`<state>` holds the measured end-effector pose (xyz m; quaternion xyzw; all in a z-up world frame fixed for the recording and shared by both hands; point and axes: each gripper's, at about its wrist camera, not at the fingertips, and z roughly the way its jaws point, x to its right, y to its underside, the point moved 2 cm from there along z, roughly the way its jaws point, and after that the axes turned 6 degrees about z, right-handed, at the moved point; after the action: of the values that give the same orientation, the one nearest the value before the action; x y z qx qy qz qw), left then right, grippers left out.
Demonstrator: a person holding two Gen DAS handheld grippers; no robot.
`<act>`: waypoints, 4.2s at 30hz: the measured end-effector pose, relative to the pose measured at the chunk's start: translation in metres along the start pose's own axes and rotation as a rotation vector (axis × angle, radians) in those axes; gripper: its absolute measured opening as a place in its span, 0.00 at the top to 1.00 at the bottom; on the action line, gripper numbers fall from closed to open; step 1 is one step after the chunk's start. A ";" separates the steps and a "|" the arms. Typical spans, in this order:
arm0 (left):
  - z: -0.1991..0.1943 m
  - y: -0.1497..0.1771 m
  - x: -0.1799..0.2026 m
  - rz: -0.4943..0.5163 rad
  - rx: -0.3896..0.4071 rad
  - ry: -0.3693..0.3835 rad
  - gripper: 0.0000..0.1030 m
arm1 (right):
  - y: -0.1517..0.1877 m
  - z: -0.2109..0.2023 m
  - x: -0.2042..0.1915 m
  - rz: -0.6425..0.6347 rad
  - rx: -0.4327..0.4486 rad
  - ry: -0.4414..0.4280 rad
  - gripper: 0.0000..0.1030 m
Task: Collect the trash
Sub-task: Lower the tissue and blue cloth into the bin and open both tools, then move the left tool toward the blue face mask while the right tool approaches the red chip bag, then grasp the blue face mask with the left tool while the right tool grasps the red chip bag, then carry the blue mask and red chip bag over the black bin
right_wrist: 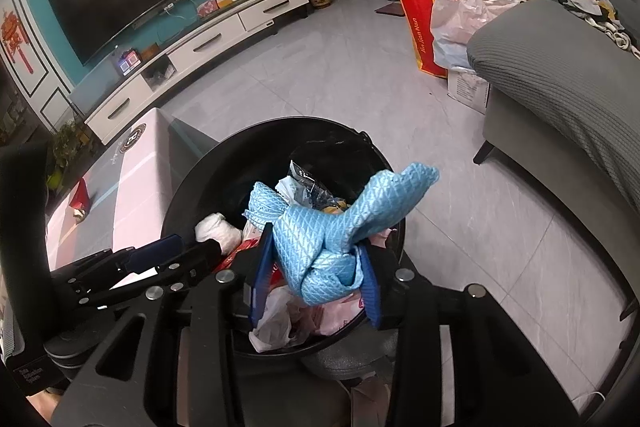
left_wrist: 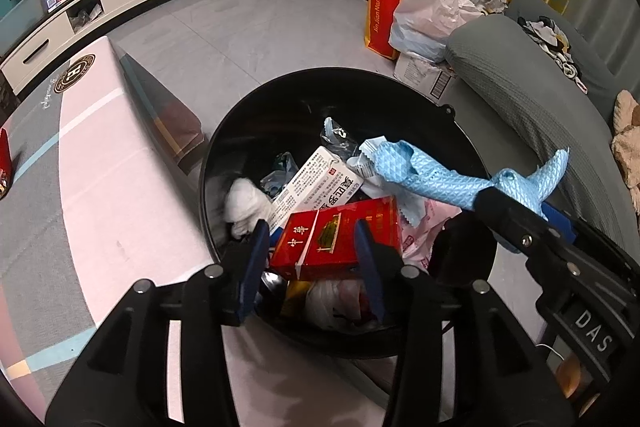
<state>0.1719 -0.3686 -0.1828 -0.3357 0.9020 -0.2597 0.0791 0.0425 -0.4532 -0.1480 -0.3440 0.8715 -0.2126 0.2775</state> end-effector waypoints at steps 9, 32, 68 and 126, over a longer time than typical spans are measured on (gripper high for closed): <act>-0.009 -0.001 -0.001 0.002 0.022 0.004 0.42 | -0.001 -0.005 0.003 0.012 0.009 -0.003 0.61; -0.067 0.020 -0.023 -0.117 0.172 0.033 0.13 | 0.000 -0.018 0.003 0.065 0.052 -0.033 0.48; -0.206 0.257 -0.406 -0.738 0.264 -0.486 0.07 | 0.090 0.045 -0.289 -0.301 -0.237 -0.415 0.20; -0.208 0.219 -0.203 -0.516 0.309 -0.174 0.84 | 0.101 -0.049 -0.214 -0.333 -0.092 -0.395 0.74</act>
<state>0.1372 -0.0112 -0.1260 -0.5585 0.7266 -0.3756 0.1377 0.0934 -0.2225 -0.0950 -0.5298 0.7405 -0.1441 0.3875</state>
